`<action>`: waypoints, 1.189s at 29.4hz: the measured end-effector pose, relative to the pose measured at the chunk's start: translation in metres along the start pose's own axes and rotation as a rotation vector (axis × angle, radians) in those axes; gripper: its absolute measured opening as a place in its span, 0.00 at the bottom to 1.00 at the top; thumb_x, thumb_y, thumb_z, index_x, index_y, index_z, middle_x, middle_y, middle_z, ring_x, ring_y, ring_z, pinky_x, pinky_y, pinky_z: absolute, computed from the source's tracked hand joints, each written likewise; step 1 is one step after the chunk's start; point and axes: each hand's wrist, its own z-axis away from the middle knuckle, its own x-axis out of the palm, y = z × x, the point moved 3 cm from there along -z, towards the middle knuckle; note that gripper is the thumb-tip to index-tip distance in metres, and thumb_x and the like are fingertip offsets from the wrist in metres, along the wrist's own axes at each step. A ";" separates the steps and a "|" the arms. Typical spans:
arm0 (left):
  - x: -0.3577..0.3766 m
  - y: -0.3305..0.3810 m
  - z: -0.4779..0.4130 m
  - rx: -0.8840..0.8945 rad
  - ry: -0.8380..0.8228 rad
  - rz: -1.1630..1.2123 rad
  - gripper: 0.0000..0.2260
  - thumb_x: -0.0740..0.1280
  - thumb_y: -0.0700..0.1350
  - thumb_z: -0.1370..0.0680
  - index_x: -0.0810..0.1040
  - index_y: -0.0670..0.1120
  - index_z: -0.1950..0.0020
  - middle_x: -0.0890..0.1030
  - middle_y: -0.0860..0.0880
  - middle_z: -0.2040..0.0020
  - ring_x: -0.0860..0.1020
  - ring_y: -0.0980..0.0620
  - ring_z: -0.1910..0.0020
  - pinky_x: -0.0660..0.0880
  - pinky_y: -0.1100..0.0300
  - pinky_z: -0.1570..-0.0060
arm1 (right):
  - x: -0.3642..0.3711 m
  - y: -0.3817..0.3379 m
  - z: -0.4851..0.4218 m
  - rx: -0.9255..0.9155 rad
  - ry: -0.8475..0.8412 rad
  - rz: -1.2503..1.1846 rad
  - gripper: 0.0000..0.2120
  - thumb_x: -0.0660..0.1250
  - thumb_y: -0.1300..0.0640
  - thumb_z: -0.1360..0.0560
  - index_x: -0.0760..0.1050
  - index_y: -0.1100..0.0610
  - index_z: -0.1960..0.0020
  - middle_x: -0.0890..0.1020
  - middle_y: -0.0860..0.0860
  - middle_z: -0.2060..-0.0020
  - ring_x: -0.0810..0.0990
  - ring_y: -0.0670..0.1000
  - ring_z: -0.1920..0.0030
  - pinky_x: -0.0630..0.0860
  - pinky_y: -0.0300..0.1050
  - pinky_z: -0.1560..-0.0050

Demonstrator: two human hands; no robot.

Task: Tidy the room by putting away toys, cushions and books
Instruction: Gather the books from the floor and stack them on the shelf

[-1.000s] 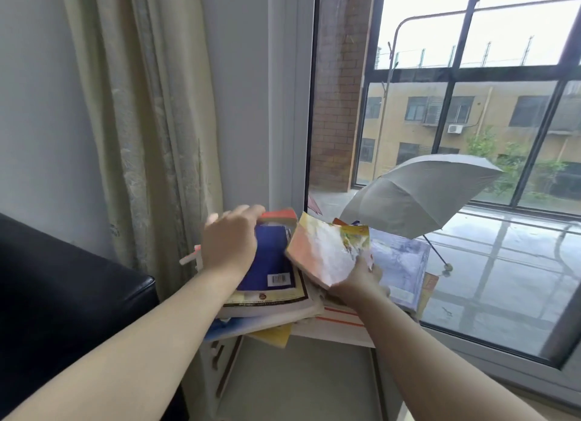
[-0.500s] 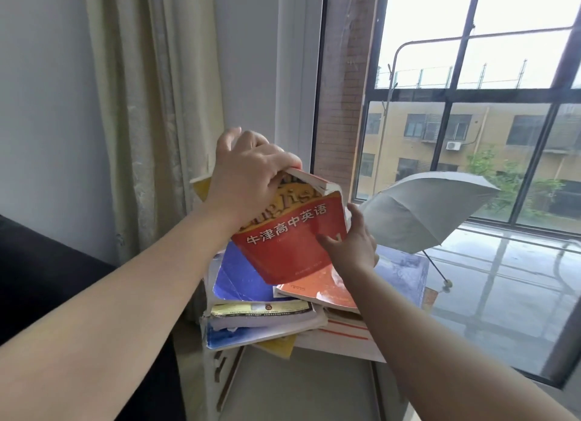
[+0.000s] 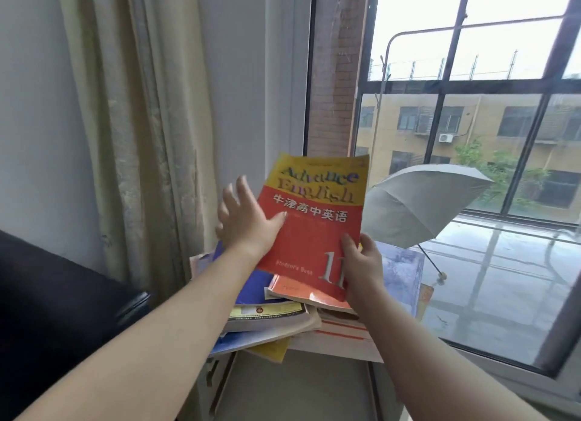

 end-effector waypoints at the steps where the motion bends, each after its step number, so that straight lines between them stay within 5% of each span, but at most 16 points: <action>1: 0.009 -0.011 0.002 -0.151 -0.088 0.123 0.40 0.69 0.56 0.26 0.50 0.45 0.24 0.57 0.44 0.25 0.58 0.42 0.27 0.63 0.46 0.33 | -0.004 0.002 -0.001 0.034 0.037 -0.034 0.07 0.61 0.57 0.20 0.73 0.53 0.57 0.81 0.53 0.61 0.80 0.54 0.62 0.79 0.52 0.54; 4: 0.047 -0.028 0.008 -0.442 -0.388 0.433 0.24 0.66 0.51 0.23 0.68 0.38 0.33 0.75 0.44 0.43 0.77 0.43 0.47 0.75 0.52 0.53 | -0.029 0.010 -0.013 0.093 0.106 -0.006 0.07 0.61 0.56 0.21 0.73 0.52 0.57 0.81 0.54 0.59 0.81 0.55 0.61 0.79 0.52 0.53; 6: 0.067 -0.036 0.012 -0.478 -0.513 0.501 0.14 0.63 0.46 0.21 0.75 0.37 0.40 0.79 0.42 0.51 0.78 0.47 0.58 0.75 0.55 0.60 | -0.042 0.019 -0.019 0.129 0.118 0.093 0.07 0.61 0.55 0.21 0.73 0.52 0.57 0.81 0.54 0.58 0.81 0.56 0.59 0.80 0.53 0.53; 9: 0.088 -0.046 0.016 -0.450 -0.481 0.405 0.12 0.61 0.43 0.20 0.75 0.36 0.43 0.79 0.41 0.53 0.78 0.45 0.56 0.75 0.54 0.55 | -0.044 0.029 -0.032 0.126 0.073 0.295 0.06 0.62 0.57 0.22 0.76 0.58 0.51 0.81 0.53 0.59 0.81 0.54 0.58 0.79 0.49 0.55; 15: 0.108 -0.059 0.023 -0.368 -0.458 -0.239 0.16 0.59 0.47 0.22 0.71 0.43 0.36 0.70 0.42 0.37 0.70 0.43 0.39 0.71 0.52 0.46 | -0.050 0.047 -0.046 0.271 -0.059 0.586 0.15 0.59 0.66 0.27 0.76 0.59 0.43 0.82 0.56 0.53 0.81 0.57 0.50 0.79 0.52 0.46; 18: 0.115 -0.056 0.021 -0.375 -0.508 -0.042 0.19 0.62 0.46 0.22 0.64 0.43 0.34 0.71 0.44 0.43 0.73 0.46 0.44 0.71 0.57 0.54 | -0.050 0.053 -0.048 0.272 -0.096 0.567 0.17 0.57 0.68 0.27 0.72 0.55 0.42 0.80 0.53 0.51 0.80 0.56 0.48 0.77 0.54 0.43; 21: 0.114 -0.058 0.018 -0.414 -0.512 0.156 0.13 0.62 0.47 0.21 0.66 0.42 0.41 0.73 0.48 0.57 0.73 0.49 0.53 0.71 0.58 0.57 | -0.044 0.055 -0.047 0.281 -0.149 0.480 0.15 0.57 0.71 0.27 0.71 0.52 0.50 0.79 0.49 0.56 0.80 0.55 0.48 0.77 0.55 0.42; 25: 0.112 -0.067 0.013 -0.434 -0.563 0.223 0.13 0.59 0.49 0.19 0.75 0.39 0.45 0.80 0.43 0.49 0.77 0.46 0.51 0.71 0.57 0.53 | -0.049 0.058 -0.045 0.342 -0.181 0.374 0.15 0.60 0.70 0.25 0.71 0.56 0.43 0.80 0.54 0.50 0.81 0.56 0.48 0.78 0.56 0.43; 29: 0.116 -0.063 0.013 -0.318 -0.503 0.230 0.08 0.59 0.46 0.19 0.71 0.44 0.54 0.78 0.44 0.52 0.76 0.47 0.55 0.71 0.58 0.59 | -0.055 0.059 -0.048 0.348 -0.144 0.304 0.14 0.62 0.69 0.25 0.72 0.59 0.41 0.81 0.56 0.48 0.82 0.57 0.50 0.79 0.56 0.45; 32: 0.108 -0.060 0.020 -0.226 -0.389 0.402 0.05 0.60 0.45 0.19 0.70 0.45 0.49 0.78 0.47 0.54 0.77 0.49 0.57 0.73 0.60 0.64 | -0.052 0.061 -0.046 0.337 -0.138 0.254 0.15 0.64 0.68 0.25 0.71 0.60 0.39 0.82 0.58 0.48 0.82 0.59 0.50 0.78 0.58 0.45; 35: 0.092 -0.060 0.021 -0.182 -0.289 0.650 0.03 0.62 0.43 0.20 0.73 0.47 0.53 0.80 0.46 0.54 0.79 0.48 0.57 0.76 0.56 0.59 | -0.045 0.060 -0.044 0.332 -0.134 0.152 0.17 0.68 0.61 0.26 0.70 0.58 0.38 0.82 0.58 0.48 0.83 0.58 0.51 0.80 0.54 0.51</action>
